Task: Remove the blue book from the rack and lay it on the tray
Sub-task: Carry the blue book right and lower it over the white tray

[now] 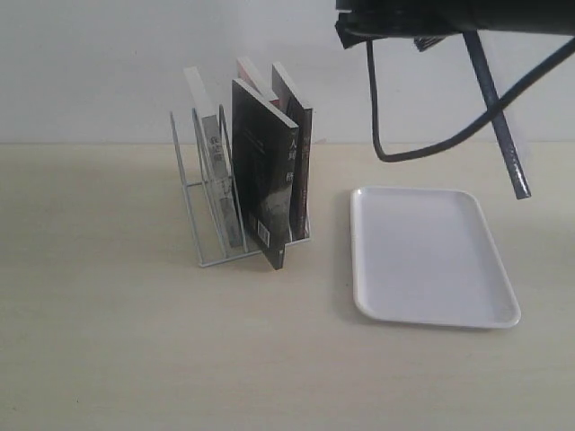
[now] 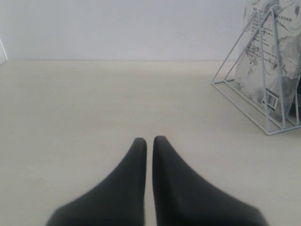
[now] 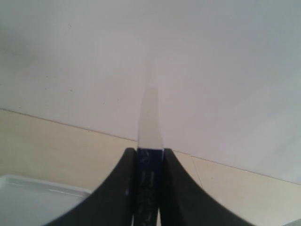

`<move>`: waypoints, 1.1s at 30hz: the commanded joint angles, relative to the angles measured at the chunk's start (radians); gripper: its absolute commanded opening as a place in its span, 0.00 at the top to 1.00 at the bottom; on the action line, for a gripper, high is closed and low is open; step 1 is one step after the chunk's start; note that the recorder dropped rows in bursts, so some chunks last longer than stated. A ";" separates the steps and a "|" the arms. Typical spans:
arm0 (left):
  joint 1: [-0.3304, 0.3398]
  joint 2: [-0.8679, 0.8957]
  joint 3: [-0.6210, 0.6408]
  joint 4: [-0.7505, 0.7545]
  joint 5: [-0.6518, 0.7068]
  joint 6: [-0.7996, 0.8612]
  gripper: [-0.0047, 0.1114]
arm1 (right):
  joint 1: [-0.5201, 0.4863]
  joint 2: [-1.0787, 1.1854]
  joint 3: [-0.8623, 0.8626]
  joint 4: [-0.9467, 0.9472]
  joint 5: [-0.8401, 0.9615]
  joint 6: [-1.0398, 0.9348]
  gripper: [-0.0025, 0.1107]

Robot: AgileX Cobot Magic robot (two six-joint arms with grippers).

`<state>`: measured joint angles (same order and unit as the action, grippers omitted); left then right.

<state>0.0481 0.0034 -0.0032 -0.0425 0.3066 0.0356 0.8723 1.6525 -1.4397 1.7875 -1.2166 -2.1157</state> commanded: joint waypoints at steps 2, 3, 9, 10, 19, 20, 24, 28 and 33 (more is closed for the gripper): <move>0.000 -0.003 0.003 0.002 -0.015 -0.002 0.92 | -0.012 0.005 0.047 -0.043 -0.004 -0.009 0.98; 0.000 -0.003 0.003 0.002 -0.015 -0.002 0.92 | -0.014 0.005 0.060 -0.043 -0.004 -0.004 0.98; 0.000 -0.003 0.003 0.002 -0.015 -0.002 0.92 | -0.014 0.019 0.127 -0.043 -0.004 0.028 0.98; 0.000 -0.003 0.003 0.002 -0.015 -0.002 0.92 | -0.014 0.021 0.137 -0.043 -0.004 0.037 0.98; 0.000 -0.003 0.003 0.002 -0.015 -0.002 0.92 | -0.011 0.101 0.164 -0.043 -0.004 0.124 0.98; 0.000 -0.003 0.003 0.002 -0.015 -0.002 0.92 | -0.011 0.112 0.164 -0.043 -0.004 0.126 0.98; 0.000 -0.003 0.003 0.002 -0.015 -0.002 0.92 | -0.011 0.164 0.164 -0.043 -0.004 0.137 0.98; 0.000 -0.003 0.003 0.002 -0.015 -0.002 0.92 | -0.011 0.196 0.164 -0.043 -0.004 0.162 0.98; 0.000 -0.003 0.003 0.002 -0.015 -0.002 0.92 | -0.015 0.232 0.164 -0.043 -0.004 0.182 0.98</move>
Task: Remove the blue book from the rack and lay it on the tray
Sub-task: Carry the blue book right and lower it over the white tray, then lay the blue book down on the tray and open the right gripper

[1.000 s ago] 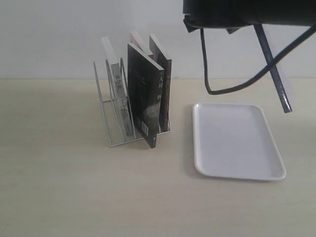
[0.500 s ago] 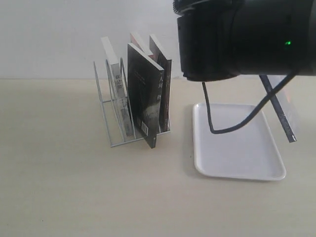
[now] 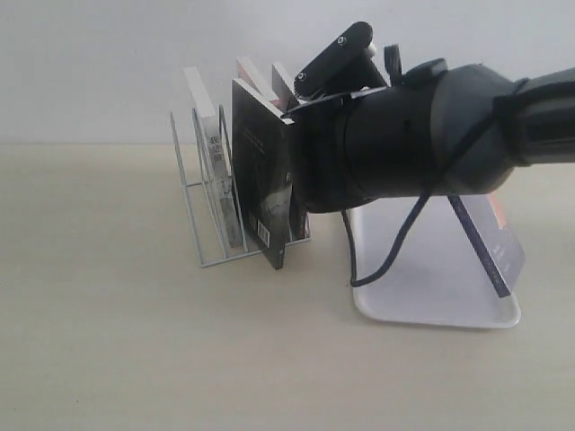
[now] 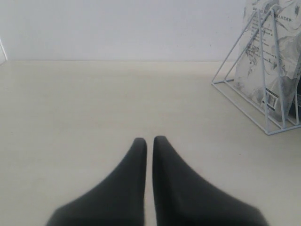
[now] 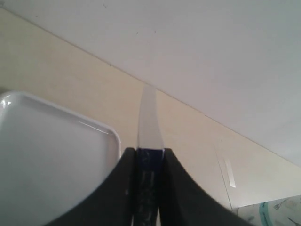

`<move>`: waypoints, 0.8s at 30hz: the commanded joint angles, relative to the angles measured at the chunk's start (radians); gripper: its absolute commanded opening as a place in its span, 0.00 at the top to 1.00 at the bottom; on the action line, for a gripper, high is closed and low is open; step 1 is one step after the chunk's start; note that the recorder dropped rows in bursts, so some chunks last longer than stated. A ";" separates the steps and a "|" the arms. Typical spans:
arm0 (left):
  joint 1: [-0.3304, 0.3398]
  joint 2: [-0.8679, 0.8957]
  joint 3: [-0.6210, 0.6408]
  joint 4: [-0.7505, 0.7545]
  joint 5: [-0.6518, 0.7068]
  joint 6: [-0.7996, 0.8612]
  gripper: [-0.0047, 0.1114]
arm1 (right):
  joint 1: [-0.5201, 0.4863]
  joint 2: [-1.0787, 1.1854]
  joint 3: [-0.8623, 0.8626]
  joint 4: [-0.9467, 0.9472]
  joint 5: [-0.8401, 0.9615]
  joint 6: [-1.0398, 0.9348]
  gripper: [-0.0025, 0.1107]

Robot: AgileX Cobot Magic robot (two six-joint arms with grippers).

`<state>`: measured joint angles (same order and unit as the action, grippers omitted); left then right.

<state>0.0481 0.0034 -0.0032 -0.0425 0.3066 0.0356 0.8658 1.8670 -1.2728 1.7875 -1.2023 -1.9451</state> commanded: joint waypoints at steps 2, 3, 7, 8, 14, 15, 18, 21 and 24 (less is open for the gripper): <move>0.000 -0.003 0.003 0.002 -0.015 -0.002 0.92 | -0.009 0.029 -0.003 -0.043 -0.019 0.023 0.98; 0.000 -0.003 0.003 0.002 -0.015 -0.002 0.92 | -0.009 0.029 -0.003 -0.043 -0.019 0.037 0.98; 0.000 -0.003 0.003 0.002 -0.015 -0.002 0.92 | -0.021 0.048 -0.006 -0.043 0.003 0.053 0.98; 0.000 -0.003 0.003 0.002 -0.015 -0.002 0.92 | -0.029 0.050 -0.006 -0.043 -0.003 0.053 0.98; 0.000 -0.003 0.003 0.001 -0.017 -0.002 0.92 | -0.059 0.066 -0.006 -0.043 0.048 0.076 0.98; 0.000 -0.003 0.003 0.001 -0.017 -0.002 0.92 | -0.064 0.066 -0.006 -0.043 0.065 0.082 0.98; 0.000 -0.003 0.003 0.001 -0.017 -0.002 0.92 | -0.069 0.066 -0.006 -0.043 0.103 0.101 0.98; 0.000 -0.003 0.003 0.001 -0.017 -0.002 0.92 | -0.069 0.066 -0.006 -0.043 0.119 0.111 0.98; 0.000 -0.003 0.003 0.001 -0.017 -0.002 0.92 | -0.069 0.076 -0.006 -0.043 0.119 0.111 0.98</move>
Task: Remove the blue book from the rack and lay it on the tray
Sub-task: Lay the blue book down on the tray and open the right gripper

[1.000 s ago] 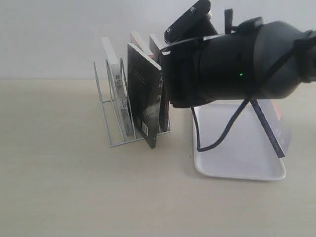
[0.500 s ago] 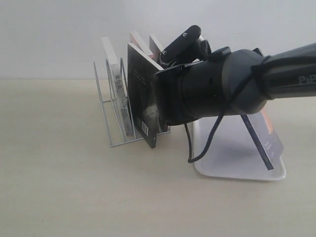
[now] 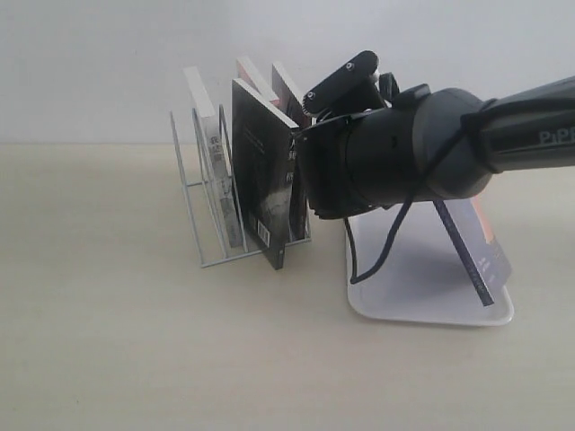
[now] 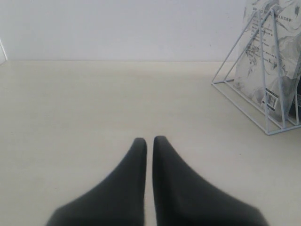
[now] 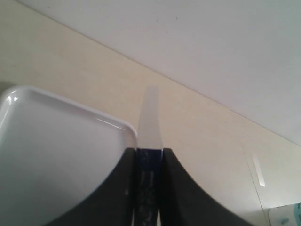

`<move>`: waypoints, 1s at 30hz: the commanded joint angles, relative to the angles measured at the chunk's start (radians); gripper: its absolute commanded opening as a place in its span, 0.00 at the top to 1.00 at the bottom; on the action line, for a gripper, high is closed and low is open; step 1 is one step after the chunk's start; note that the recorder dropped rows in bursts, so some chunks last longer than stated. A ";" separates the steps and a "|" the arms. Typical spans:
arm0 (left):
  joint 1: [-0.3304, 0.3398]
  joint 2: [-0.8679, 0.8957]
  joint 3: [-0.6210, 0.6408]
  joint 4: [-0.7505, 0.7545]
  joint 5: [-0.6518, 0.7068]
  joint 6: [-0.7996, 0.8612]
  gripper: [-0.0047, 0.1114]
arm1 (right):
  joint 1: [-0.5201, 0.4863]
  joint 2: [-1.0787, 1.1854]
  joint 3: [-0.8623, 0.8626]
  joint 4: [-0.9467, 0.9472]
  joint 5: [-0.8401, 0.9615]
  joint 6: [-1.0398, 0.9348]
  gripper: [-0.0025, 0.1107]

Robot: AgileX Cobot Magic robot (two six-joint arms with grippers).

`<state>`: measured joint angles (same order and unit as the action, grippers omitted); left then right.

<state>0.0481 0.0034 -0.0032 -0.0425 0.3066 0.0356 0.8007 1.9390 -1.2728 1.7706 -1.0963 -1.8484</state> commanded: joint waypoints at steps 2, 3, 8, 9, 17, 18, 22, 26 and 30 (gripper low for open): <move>0.000 -0.003 0.003 0.001 -0.017 -0.002 0.92 | -0.003 0.012 -0.006 -0.026 0.020 0.014 0.98; 0.000 -0.003 0.003 0.001 -0.017 -0.002 0.92 | -0.003 0.014 -0.006 -0.026 0.026 0.014 0.98; 0.000 -0.003 0.003 0.001 -0.019 -0.002 0.92 | -0.003 0.018 -0.006 -0.026 0.032 0.014 0.96; 0.000 -0.003 0.003 0.001 -0.019 -0.002 0.92 | -0.003 0.018 -0.006 -0.026 0.032 0.014 0.94; 0.000 -0.003 0.003 0.001 -0.019 -0.002 0.92 | -0.003 0.018 -0.006 -0.026 0.069 0.014 0.54; 0.000 -0.003 0.003 0.001 -0.019 -0.002 0.92 | -0.003 0.018 -0.006 -0.026 0.075 0.014 0.52; 0.000 -0.003 0.003 0.001 -0.019 -0.002 0.92 | -0.003 0.016 -0.006 -0.026 0.077 0.014 0.52; 0.000 -0.003 0.003 0.001 -0.019 -0.002 0.92 | -0.003 0.016 -0.006 -0.026 0.095 0.014 0.52; 0.000 -0.003 0.003 0.001 -0.019 -0.002 0.92 | -0.003 0.016 -0.006 -0.026 0.143 0.018 0.40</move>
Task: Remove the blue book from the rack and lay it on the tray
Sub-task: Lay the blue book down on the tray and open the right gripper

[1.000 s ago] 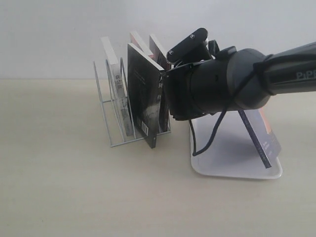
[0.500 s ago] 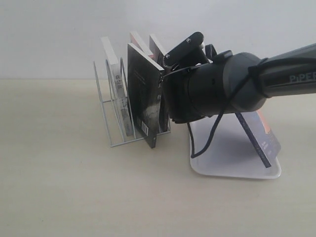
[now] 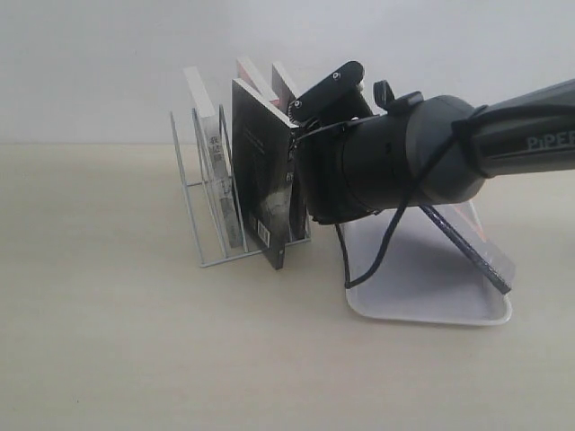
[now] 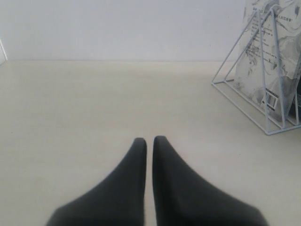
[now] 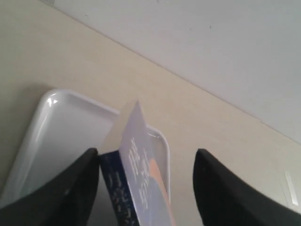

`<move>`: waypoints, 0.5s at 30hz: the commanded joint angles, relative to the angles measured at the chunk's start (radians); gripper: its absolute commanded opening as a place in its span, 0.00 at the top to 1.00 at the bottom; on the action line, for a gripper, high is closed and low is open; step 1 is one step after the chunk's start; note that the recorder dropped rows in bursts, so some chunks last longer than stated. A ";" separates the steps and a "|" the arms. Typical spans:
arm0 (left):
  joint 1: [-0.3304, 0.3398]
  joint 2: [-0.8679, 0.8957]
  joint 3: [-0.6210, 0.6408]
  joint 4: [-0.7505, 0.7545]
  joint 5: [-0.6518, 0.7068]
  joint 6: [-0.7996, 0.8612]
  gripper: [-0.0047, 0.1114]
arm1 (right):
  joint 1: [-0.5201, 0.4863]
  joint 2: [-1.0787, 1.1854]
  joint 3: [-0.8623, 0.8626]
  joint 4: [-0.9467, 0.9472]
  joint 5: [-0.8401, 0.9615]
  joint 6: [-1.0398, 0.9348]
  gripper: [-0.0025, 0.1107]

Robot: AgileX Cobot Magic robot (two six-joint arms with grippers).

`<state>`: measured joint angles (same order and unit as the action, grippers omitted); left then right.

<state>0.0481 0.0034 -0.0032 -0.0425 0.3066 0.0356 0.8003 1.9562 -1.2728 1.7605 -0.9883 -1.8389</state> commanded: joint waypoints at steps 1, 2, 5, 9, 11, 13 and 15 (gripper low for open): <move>0.000 -0.003 0.003 0.001 -0.019 -0.002 0.92 | -0.003 -0.001 -0.006 -0.016 0.037 0.040 0.39; 0.000 -0.003 0.003 0.001 -0.019 -0.002 0.92 | -0.003 -0.001 -0.006 -0.016 0.037 0.038 0.40; 0.000 -0.003 0.003 0.001 -0.019 -0.002 0.92 | -0.003 -0.001 -0.006 -0.016 0.036 0.031 0.39; 0.000 -0.003 0.003 0.001 -0.019 -0.002 0.92 | -0.003 -0.033 -0.006 -0.016 -0.006 0.031 0.39; 0.000 -0.003 0.003 0.001 -0.019 -0.002 0.92 | -0.003 -0.065 -0.006 -0.016 -0.035 -0.019 0.39; 0.000 -0.003 0.003 0.001 -0.019 -0.002 0.92 | -0.003 -0.115 -0.006 -0.016 -0.109 -0.103 0.40; 0.000 -0.003 0.003 0.001 -0.019 -0.002 0.92 | -0.003 -0.172 -0.006 -0.016 -0.183 -0.167 0.42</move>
<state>0.0481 0.0034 -0.0032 -0.0425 0.3059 0.0356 0.8003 1.8378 -1.2728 1.7545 -1.0987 -1.9447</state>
